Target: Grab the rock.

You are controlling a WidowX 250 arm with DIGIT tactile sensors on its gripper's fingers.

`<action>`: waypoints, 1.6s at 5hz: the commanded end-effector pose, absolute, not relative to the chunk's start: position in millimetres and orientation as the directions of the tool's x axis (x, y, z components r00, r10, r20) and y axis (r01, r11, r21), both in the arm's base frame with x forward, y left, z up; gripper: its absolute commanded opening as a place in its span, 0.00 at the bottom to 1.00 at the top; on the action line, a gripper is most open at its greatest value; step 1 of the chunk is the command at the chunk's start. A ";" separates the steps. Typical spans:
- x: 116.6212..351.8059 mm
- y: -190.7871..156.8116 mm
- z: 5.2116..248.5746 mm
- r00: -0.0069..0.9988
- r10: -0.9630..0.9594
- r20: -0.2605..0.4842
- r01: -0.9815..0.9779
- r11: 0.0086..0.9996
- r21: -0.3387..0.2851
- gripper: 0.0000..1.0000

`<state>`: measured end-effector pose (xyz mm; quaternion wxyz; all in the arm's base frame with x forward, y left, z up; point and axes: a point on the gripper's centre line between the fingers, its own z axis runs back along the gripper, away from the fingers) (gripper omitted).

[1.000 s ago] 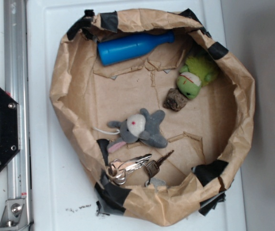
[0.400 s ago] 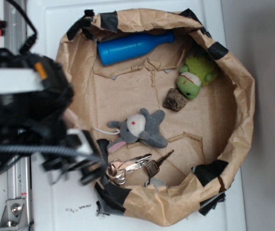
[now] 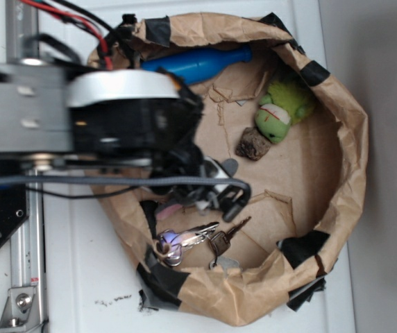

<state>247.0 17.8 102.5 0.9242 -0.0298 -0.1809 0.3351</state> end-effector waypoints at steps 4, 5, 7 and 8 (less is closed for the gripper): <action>318.4 25.6 39.5 0.769 0.593 0.241 -0.574 0.805 -0.150 1.00; 320.7 25.8 32.0 0.766 0.597 0.241 -0.590 0.800 -0.106 1.00; 317.7 27.9 63.4 0.808 0.543 0.231 -0.530 0.840 -0.118 0.00; 310.5 26.5 113.5 0.860 0.453 0.234 -0.411 0.887 -0.210 0.00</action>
